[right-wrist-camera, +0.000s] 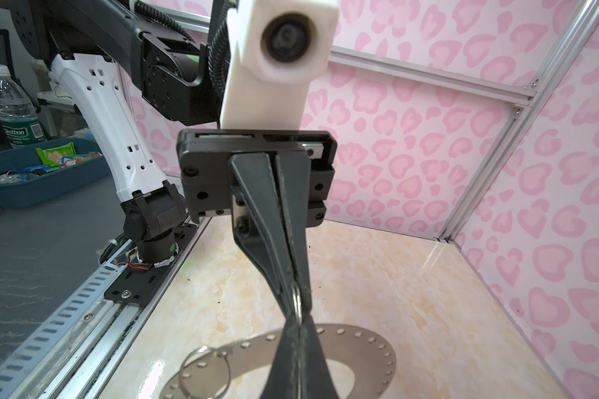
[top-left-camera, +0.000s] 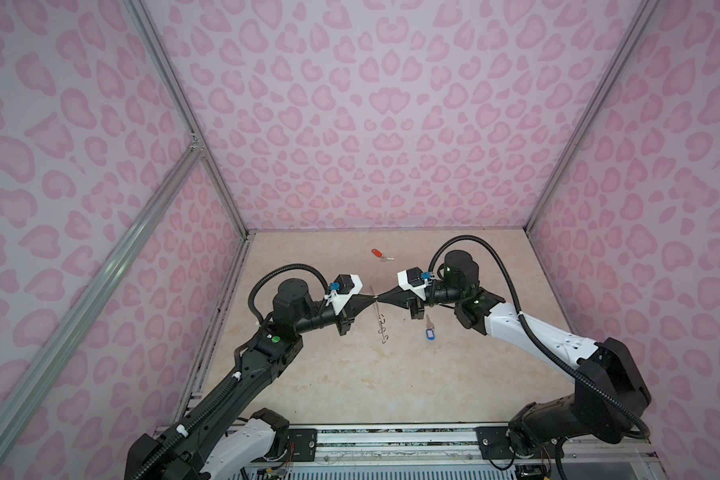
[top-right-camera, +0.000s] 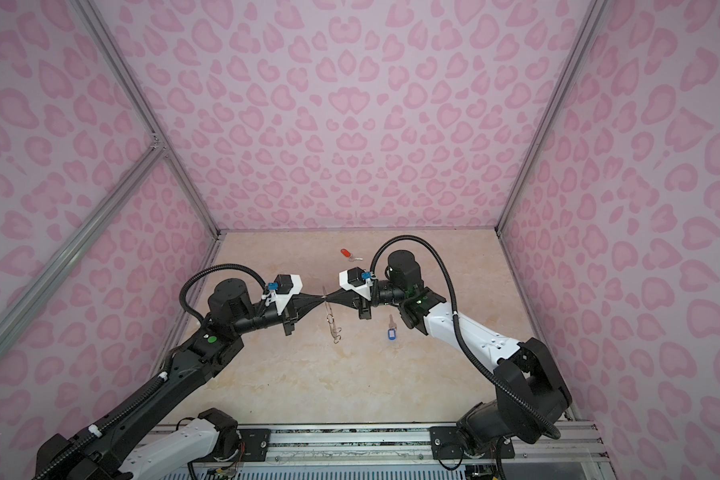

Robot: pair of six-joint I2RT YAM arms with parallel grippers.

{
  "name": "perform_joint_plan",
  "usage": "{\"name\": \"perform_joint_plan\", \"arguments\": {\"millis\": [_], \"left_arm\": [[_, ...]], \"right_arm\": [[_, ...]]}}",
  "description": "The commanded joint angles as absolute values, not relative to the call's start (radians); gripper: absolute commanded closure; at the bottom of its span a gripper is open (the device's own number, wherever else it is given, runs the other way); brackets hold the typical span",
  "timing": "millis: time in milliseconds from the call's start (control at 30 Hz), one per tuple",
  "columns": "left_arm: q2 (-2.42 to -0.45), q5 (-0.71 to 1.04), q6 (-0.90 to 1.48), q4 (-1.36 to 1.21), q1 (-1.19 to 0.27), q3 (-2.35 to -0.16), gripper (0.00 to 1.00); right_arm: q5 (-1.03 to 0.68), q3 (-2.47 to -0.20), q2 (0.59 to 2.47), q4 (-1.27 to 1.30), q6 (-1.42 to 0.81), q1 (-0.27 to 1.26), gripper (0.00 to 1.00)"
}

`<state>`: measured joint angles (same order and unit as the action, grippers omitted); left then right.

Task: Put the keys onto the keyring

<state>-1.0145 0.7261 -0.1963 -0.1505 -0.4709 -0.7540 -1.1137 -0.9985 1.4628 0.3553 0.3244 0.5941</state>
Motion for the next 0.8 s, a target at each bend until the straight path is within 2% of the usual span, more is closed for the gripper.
{"name": "perform_joint_plan", "arguments": {"millis": [0, 100, 167, 333, 500, 767], "left_arm": [[-1.036, 0.736, -0.245, -0.045, -0.494, -0.819, 0.96], [-1.04, 0.663, -0.312, 0.048, -0.525, -0.853, 0.96], [-1.048, 0.614, -0.359, 0.125, -0.537, -0.887, 0.96], [-1.086, 0.462, -0.467, 0.296, -0.58, -0.986, 0.97], [-1.14, 0.368, -0.547, 0.429, -0.629, -1.09, 0.97], [-1.188, 0.299, -0.597, 0.497, -0.7, -1.159, 0.97]], "right_arm": [[-1.098, -0.992, 1.455, 0.347, 0.332, 0.577, 0.78], [-1.049, -1.0, 1.428, 0.25, 0.406, 0.556, 0.66], [-0.974, -1.008, 1.399, 0.136, 0.511, 0.553, 0.65], [-0.903, -1.006, 1.349, 0.005, 0.617, 0.554, 0.7], [-0.894, -0.981, 1.324, 0.03, 0.617, 0.576, 0.75], [-0.909, -0.94, 1.32, 0.14, 0.555, 0.589, 0.81]]}}
